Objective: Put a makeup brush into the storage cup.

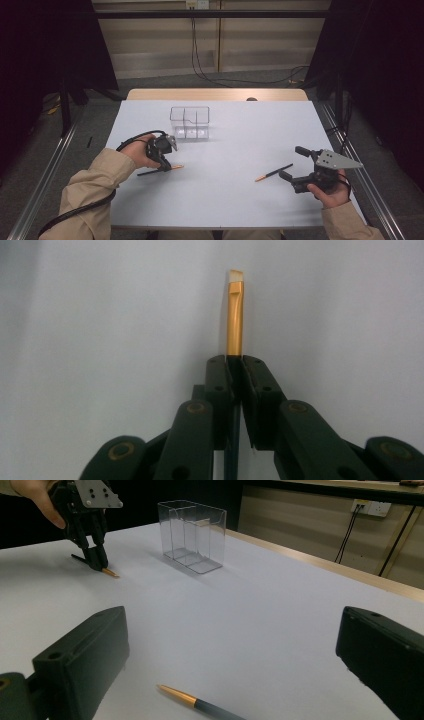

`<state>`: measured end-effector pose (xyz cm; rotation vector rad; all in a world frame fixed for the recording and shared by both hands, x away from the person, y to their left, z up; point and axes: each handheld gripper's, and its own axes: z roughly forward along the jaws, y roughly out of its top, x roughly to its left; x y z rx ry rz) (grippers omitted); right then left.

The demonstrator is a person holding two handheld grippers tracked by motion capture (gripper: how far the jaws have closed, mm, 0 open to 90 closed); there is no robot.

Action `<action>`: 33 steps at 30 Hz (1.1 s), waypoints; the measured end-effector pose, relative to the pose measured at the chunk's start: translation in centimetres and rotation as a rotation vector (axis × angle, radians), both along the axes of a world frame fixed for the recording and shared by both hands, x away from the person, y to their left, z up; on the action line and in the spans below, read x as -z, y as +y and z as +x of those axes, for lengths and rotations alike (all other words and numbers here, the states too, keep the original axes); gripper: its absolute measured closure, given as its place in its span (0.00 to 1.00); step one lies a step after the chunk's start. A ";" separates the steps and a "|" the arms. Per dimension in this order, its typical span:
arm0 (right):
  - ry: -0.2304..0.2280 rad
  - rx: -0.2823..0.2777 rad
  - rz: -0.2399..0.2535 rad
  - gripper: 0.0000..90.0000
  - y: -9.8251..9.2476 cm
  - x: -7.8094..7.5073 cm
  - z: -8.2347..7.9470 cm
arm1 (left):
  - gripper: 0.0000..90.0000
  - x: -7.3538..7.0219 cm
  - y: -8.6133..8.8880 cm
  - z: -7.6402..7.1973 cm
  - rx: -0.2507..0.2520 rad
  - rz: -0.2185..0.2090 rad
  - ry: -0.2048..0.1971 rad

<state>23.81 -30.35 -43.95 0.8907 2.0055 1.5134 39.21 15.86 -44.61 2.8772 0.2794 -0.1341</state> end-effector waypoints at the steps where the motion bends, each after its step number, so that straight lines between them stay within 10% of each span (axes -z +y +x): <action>1: -0.001 -0.001 0.000 0.00 0.0 0.0 0.0 | 0.91 0.0 0.0 0.0 -0.002 -0.001 0.000; 33: -0.001 -0.004 -0.003 0.00 0.1 0.0 0.0 | 0.93 0.1 -0.6 0.1 -0.069 0.041 0.014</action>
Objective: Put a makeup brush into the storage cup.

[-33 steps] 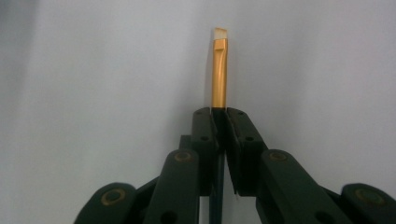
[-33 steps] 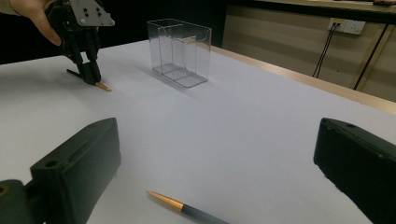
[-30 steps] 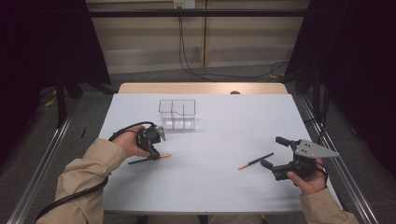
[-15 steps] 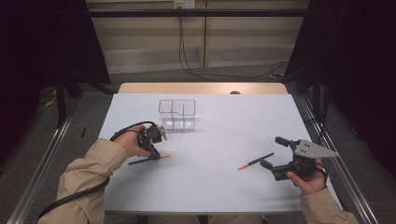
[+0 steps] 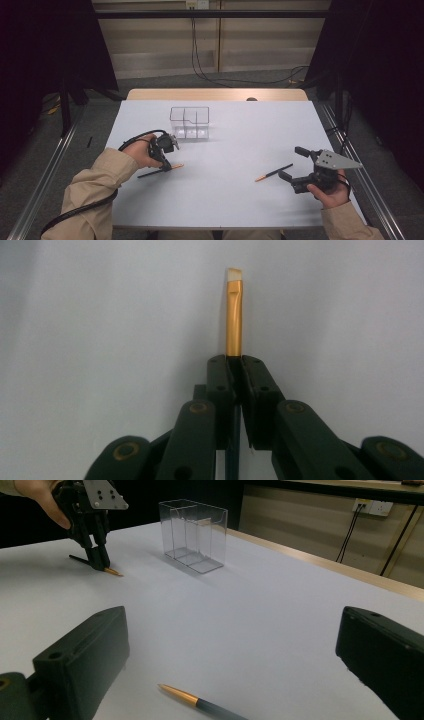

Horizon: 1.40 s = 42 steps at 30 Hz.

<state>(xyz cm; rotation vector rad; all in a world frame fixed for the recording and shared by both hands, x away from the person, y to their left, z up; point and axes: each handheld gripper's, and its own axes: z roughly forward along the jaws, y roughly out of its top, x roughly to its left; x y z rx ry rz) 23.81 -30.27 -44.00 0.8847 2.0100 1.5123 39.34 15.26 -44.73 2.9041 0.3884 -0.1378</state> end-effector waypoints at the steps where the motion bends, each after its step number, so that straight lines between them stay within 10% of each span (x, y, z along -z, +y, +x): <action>1: 0.002 0.001 -0.001 0.00 0.0 0.0 0.0 | 0.93 0.0 0.0 0.0 -0.001 0.001 0.001; 26: 0.010 0.000 0.001 0.00 -0.1 0.1 0.0 | 0.93 -0.6 0.0 0.2 -0.027 0.009 0.004; 42: 0.006 0.002 0.005 0.00 -0.1 0.1 0.0 | 0.93 -2.4 1.3 0.5 -0.116 -0.179 -0.051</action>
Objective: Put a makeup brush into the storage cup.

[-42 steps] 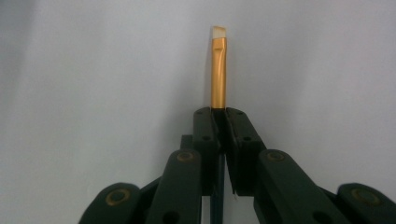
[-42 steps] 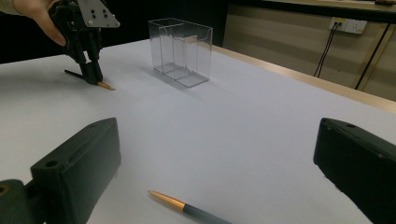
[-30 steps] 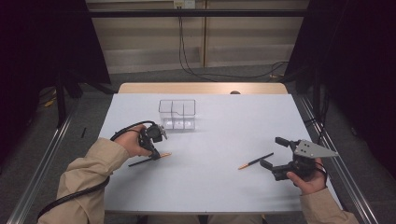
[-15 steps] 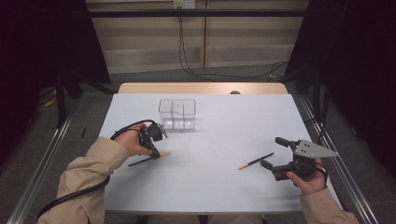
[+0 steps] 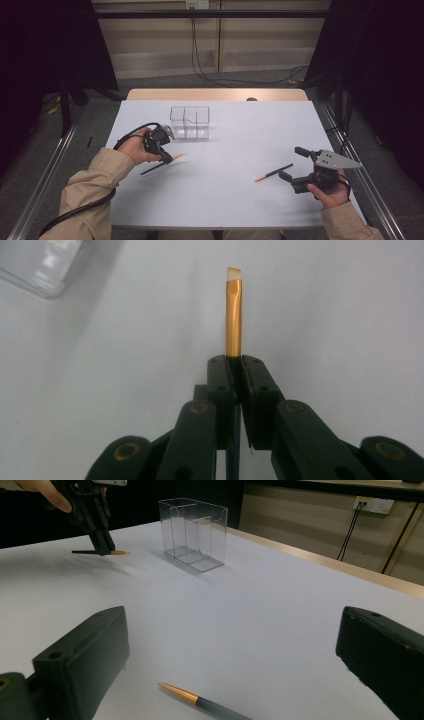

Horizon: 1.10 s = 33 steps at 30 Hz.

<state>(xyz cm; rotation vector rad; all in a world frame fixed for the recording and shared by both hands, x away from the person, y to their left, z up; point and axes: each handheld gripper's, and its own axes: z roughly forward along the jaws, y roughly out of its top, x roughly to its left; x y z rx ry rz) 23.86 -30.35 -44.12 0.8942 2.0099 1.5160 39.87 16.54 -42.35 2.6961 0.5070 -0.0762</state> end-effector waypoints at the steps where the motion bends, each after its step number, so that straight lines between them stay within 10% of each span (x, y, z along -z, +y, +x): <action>1: 0.002 -0.001 0.000 0.00 0.0 0.0 0.0 | 0.93 -0.1 0.1 0.0 -0.007 -0.017 -0.005; 33: 0.004 -0.007 -0.005 0.00 0.1 0.0 0.0 | 0.93 -2.7 1.6 -0.8 -0.194 -0.562 -0.204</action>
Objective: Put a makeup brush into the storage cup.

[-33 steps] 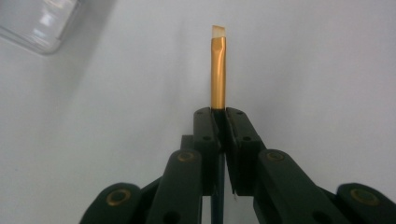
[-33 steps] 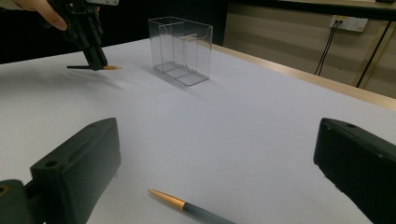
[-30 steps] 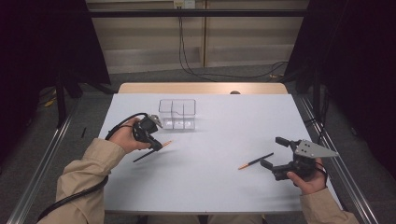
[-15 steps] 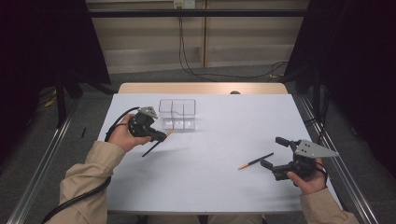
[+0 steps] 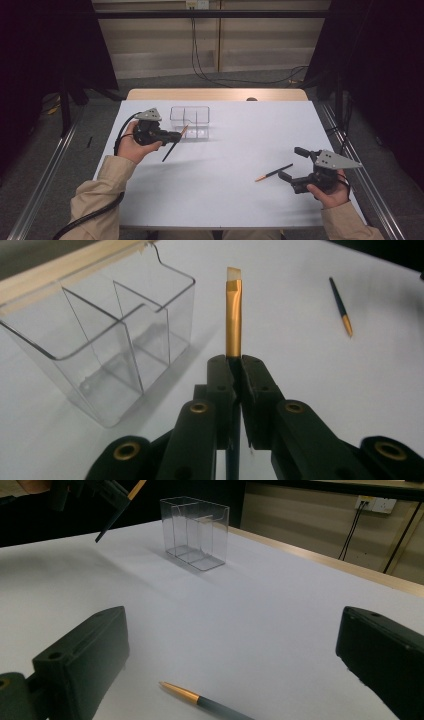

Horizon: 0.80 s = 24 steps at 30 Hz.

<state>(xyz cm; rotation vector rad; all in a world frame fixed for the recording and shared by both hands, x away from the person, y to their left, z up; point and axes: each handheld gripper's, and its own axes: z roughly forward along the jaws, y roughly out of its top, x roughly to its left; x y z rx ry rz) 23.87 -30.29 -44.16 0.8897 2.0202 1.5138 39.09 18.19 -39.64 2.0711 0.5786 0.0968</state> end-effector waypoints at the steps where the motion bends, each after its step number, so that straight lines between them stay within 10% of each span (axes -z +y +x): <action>1: -0.001 -0.001 -0.002 0.00 0.0 0.0 0.0 | 0.93 0.0 0.0 0.0 -0.007 -0.019 -0.002; 24: -0.003 -0.002 -0.001 0.00 0.0 0.0 0.0 | 0.93 -0.4 0.7 -0.8 -0.163 -0.294 -0.136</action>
